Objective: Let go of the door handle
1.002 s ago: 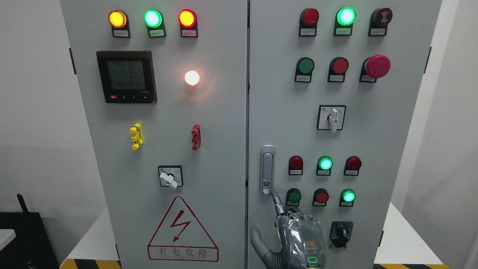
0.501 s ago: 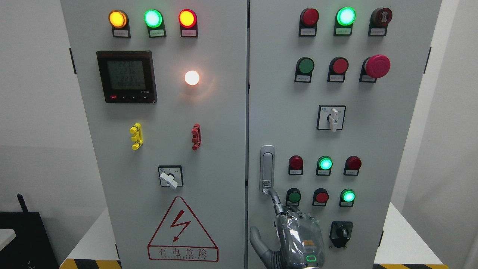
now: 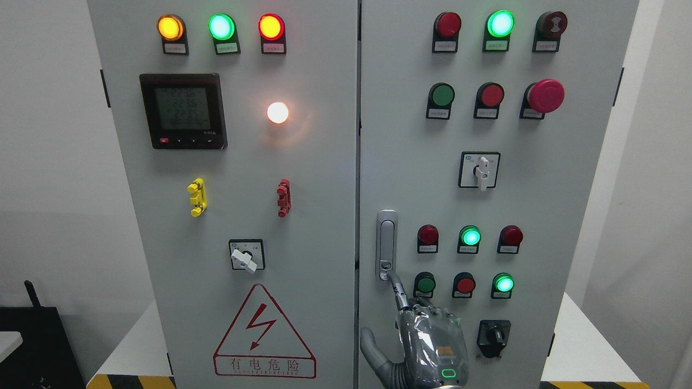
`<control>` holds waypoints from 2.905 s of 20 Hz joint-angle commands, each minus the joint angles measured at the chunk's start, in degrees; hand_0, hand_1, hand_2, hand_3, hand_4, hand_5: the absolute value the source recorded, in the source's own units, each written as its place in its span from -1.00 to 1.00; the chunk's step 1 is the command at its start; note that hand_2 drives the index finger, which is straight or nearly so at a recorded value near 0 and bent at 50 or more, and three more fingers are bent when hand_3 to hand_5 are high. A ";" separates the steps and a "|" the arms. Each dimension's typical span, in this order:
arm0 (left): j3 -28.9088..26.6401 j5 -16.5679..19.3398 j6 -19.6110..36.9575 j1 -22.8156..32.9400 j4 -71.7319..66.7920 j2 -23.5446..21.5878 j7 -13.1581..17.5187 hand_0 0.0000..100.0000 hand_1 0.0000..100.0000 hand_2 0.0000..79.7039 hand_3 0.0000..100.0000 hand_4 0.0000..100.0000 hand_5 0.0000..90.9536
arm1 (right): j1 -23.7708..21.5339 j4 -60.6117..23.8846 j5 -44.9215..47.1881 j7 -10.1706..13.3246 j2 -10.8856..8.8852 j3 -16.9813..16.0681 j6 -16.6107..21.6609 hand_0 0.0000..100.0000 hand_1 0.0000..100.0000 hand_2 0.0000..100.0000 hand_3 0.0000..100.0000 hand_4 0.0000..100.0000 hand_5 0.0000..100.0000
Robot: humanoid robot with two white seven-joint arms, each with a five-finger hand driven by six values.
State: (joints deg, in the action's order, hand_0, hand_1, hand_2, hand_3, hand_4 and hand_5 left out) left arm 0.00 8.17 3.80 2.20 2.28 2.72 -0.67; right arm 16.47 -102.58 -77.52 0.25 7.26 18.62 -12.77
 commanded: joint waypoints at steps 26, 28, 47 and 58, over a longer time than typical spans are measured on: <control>1.40 0.00 -0.29 0.00 0.00 0.00 -0.03 -0.76 -0.22 -1.00 -1.00 -1.00 -1.00 | -0.21 0.27 0.00 -1.31 -0.40 0.45 -0.24 -0.25 -0.47 -1.00 0.46 0.27 0.42; 1.40 0.00 -0.29 0.00 0.00 0.00 -0.03 -0.76 -0.22 -1.00 -1.00 -1.00 -1.00 | -0.21 0.18 0.00 -1.31 -0.40 0.45 -0.24 -0.25 -0.47 -1.00 0.47 0.27 0.42; 1.40 0.00 -0.20 0.00 0.00 0.00 -0.03 -0.76 -0.22 -1.00 -1.00 -1.00 -1.00 | -0.21 0.18 -0.09 -2.54 -0.40 0.54 -0.24 -0.28 -0.43 -1.00 0.50 0.29 0.43; 1.40 0.00 -0.20 0.00 0.00 0.00 -0.03 -0.76 -0.22 -1.00 -1.00 -1.00 -1.00 | -0.21 0.18 -0.09 -2.71 -0.40 0.45 -0.24 -0.30 -0.43 -1.00 0.51 0.30 0.44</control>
State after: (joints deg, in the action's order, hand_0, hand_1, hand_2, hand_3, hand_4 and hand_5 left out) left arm 0.00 8.17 3.55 2.20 2.29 2.72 -0.67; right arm 16.28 -102.40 -77.56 -2.34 6.86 19.12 -12.96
